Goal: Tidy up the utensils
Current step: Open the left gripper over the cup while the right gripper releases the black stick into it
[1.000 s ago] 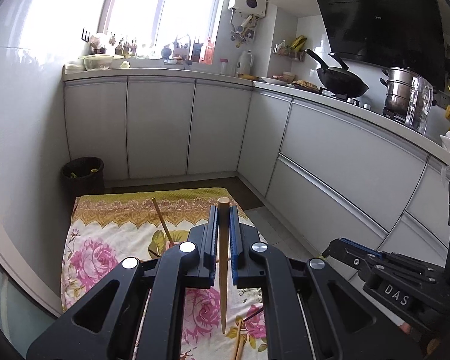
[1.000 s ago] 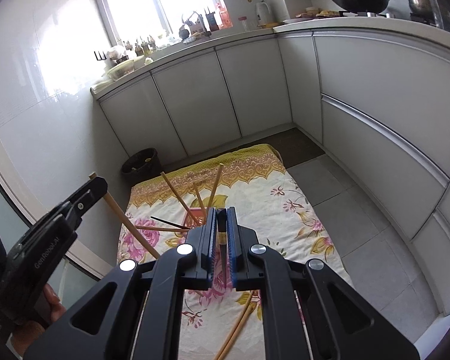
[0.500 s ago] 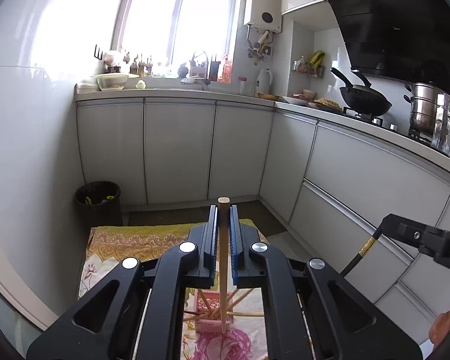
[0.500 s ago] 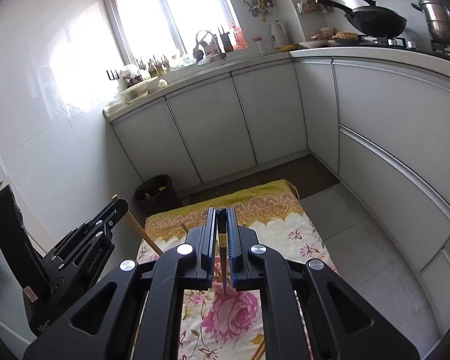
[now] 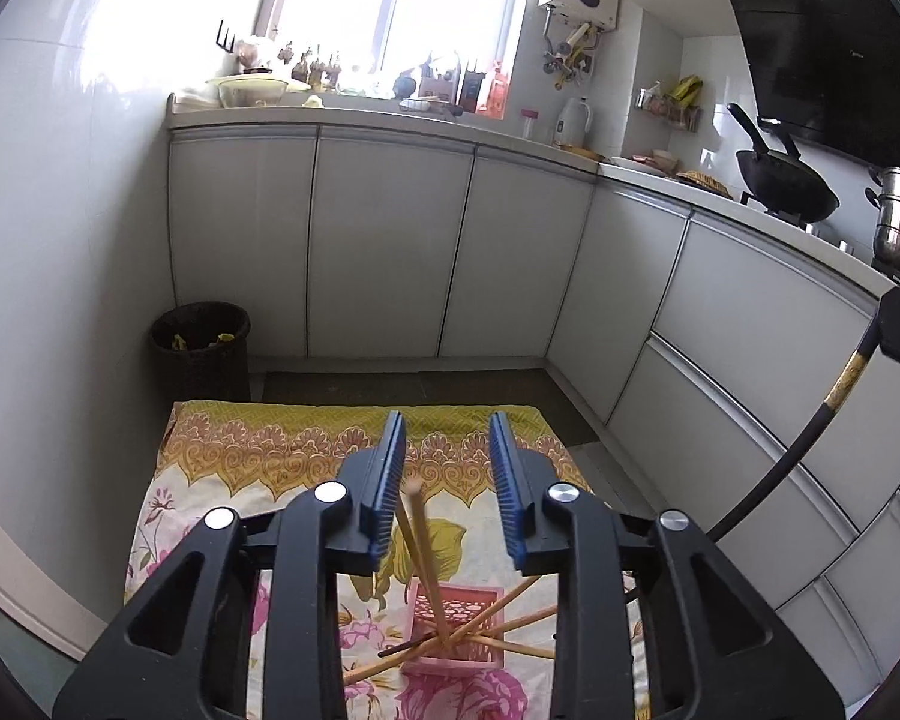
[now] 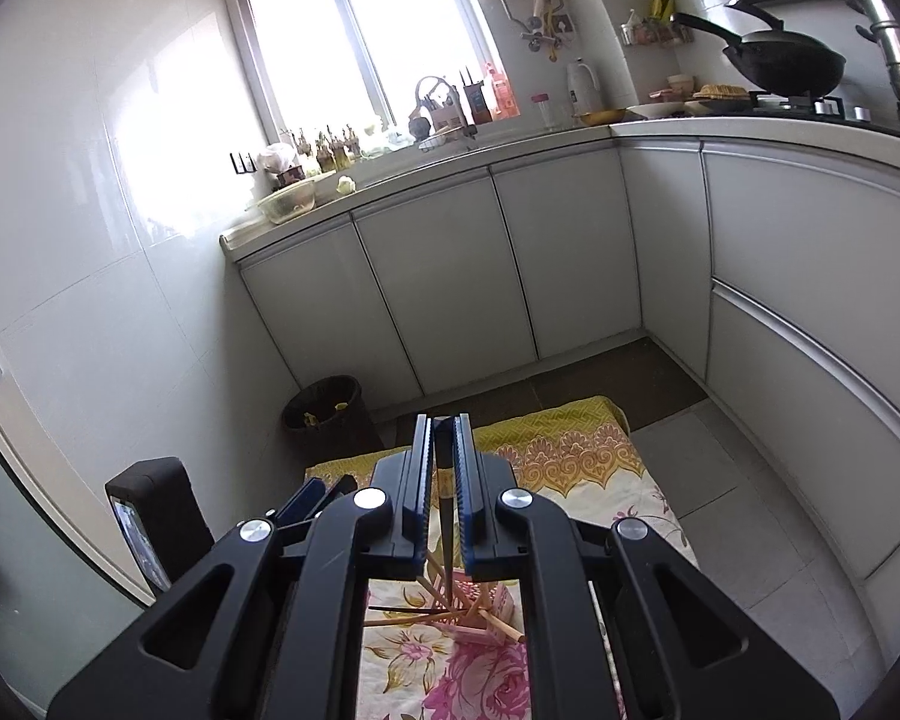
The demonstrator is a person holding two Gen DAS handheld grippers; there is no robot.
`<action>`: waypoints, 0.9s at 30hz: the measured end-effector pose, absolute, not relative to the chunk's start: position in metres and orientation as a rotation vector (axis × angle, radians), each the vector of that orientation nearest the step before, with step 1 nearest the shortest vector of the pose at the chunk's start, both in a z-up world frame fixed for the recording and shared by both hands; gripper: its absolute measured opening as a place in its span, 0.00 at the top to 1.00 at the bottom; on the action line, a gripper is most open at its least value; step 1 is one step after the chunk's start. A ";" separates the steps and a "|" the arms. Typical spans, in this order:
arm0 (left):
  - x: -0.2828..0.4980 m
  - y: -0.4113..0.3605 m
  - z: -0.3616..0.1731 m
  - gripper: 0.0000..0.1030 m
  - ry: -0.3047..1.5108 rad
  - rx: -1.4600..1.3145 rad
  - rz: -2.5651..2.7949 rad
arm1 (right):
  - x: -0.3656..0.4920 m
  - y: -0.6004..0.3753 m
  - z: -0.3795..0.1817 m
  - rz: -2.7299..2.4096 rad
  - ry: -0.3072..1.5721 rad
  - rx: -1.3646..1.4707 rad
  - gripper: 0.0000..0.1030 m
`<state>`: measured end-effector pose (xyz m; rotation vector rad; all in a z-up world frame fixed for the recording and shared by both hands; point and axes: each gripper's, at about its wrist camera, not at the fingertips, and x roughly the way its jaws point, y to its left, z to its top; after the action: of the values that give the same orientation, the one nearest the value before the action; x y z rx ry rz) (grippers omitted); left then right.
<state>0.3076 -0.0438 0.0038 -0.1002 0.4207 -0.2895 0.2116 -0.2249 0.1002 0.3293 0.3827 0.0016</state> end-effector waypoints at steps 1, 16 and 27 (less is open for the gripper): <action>0.307 -0.039 0.004 0.68 0.419 -0.113 -0.288 | 0.215 -0.222 0.097 0.002 0.389 0.325 0.93; 0.288 0.015 0.030 0.54 0.345 -0.181 -0.184 | 0.266 -0.184 0.036 -0.020 0.409 0.251 0.92; 0.261 0.050 0.016 0.38 0.318 -0.249 -0.136 | 0.258 -0.186 0.015 -0.062 0.377 0.265 0.07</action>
<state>0.2613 0.0495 0.0163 -0.2490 0.3181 -0.1363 0.2583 -0.1858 0.0148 0.2646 0.3775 -0.0617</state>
